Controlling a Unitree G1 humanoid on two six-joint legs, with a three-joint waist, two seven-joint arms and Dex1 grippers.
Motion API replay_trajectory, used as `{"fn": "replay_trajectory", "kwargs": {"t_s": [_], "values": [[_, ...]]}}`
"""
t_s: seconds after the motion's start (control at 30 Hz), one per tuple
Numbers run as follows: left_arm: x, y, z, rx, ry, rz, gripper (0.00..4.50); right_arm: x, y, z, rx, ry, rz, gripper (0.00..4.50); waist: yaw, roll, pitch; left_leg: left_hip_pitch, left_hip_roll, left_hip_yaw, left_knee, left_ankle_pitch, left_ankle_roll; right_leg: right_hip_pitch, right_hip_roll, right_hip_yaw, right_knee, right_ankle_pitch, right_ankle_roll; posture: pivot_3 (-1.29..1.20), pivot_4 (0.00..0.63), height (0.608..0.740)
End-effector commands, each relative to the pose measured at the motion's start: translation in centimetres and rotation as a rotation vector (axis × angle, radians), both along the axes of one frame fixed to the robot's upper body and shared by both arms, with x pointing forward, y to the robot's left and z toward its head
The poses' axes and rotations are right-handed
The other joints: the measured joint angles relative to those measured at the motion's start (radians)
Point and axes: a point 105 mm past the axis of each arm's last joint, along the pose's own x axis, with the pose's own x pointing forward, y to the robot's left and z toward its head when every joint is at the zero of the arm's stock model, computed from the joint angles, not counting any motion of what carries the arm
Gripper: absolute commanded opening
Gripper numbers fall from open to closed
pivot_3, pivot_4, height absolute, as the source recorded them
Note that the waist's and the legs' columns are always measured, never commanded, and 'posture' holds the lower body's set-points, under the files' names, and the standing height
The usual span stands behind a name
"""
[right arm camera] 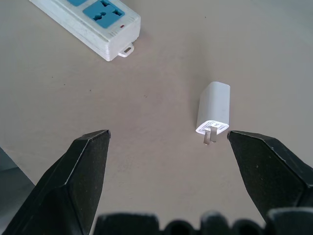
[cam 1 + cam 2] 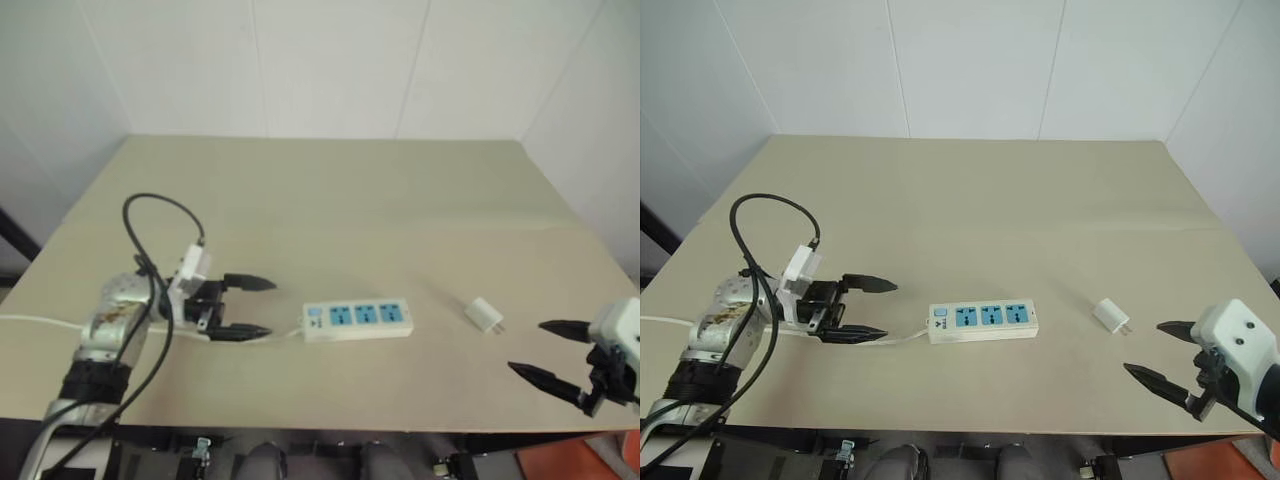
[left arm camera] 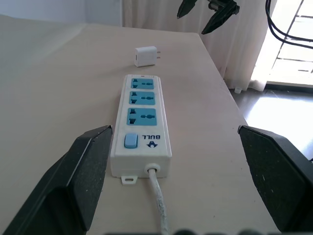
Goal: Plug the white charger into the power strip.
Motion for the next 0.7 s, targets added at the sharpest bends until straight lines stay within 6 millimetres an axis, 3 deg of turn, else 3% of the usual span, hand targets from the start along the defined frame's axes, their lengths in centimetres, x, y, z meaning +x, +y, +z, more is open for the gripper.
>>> {"fn": "replay_trajectory", "kwargs": {"t_s": [0.03, 0.43, 0.7], "values": [[0.3, -0.1, 0.6, 0.025, -0.057, -0.016, 4.47, 0.0, -0.5, 0.9, -0.018, -0.047, -0.015, 4.5, 0.0, 0.0, 0.0, 0.0, 0.0, 0.0, 0.0, 0.0, 0.0, 0.0, 0.0, 0.0, 0.0, 0.0, 0.0, 0.0, 0.15, 0.74], [0.7, -0.6, 0.1, 0.008, -0.085, 0.017, 4.47, 0.6, -0.4, 0.8, -0.031, -0.057, -0.007, 4.5, 0.0, 0.0, 0.0, 0.0, 0.0, 0.0, 0.0, 0.0, 0.0, 0.0, 0.0, 0.0, 0.0, 0.0, 0.0, 0.0, 0.15, 0.74], [3.4, -3.7, -1.9, -0.155, -0.093, 0.045, 4.47, 1.1, 0.3, 0.7, -0.034, -0.069, 0.007, 4.5, 0.004, 0.0, 0.0, 0.001, -0.001, 0.0, 0.0, 0.0, 0.0, 0.001, 0.0, 0.0, 0.0, 0.0, 0.0, 0.0, 0.15, 0.74]]}}
